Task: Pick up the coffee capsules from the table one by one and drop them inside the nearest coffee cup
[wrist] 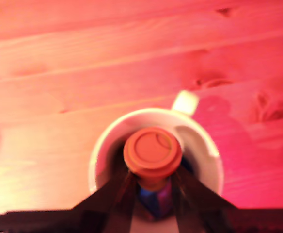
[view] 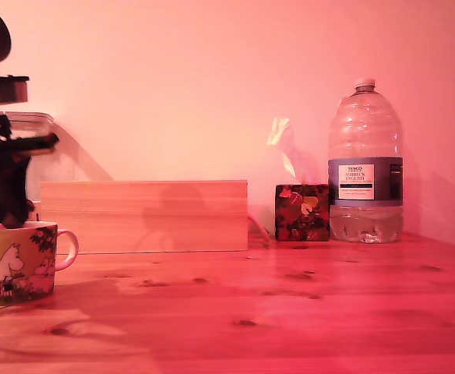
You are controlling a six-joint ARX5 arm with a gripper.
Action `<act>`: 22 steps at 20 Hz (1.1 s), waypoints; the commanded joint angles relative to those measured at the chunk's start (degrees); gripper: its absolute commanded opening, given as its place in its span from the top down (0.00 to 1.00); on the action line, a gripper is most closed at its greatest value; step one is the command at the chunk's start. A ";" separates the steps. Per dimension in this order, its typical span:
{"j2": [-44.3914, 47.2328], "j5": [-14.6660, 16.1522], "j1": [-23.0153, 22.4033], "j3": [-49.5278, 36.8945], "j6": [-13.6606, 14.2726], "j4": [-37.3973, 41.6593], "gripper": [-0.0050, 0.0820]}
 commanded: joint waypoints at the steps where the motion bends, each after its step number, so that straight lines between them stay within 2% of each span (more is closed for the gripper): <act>1: 0.22 0.02 0.02 0.33 -0.37 -0.20 0.88; 11: 0.22 0.02 0.22 0.35 -0.33 -1.38 0.87; 13: 0.22 0.04 0.20 0.35 -0.26 -1.38 0.76; 14: 0.22 0.04 0.22 0.35 -0.11 -1.29 0.65; 15: 0.22 0.04 0.22 0.35 -0.09 -1.29 0.48; 16: 0.22 -0.24 0.22 0.39 -0.61 -1.33 0.37; 20: 0.13 -0.17 0.20 0.46 -0.52 -1.16 0.35; 22: 0.11 -0.17 0.20 0.52 -0.52 -1.22 0.38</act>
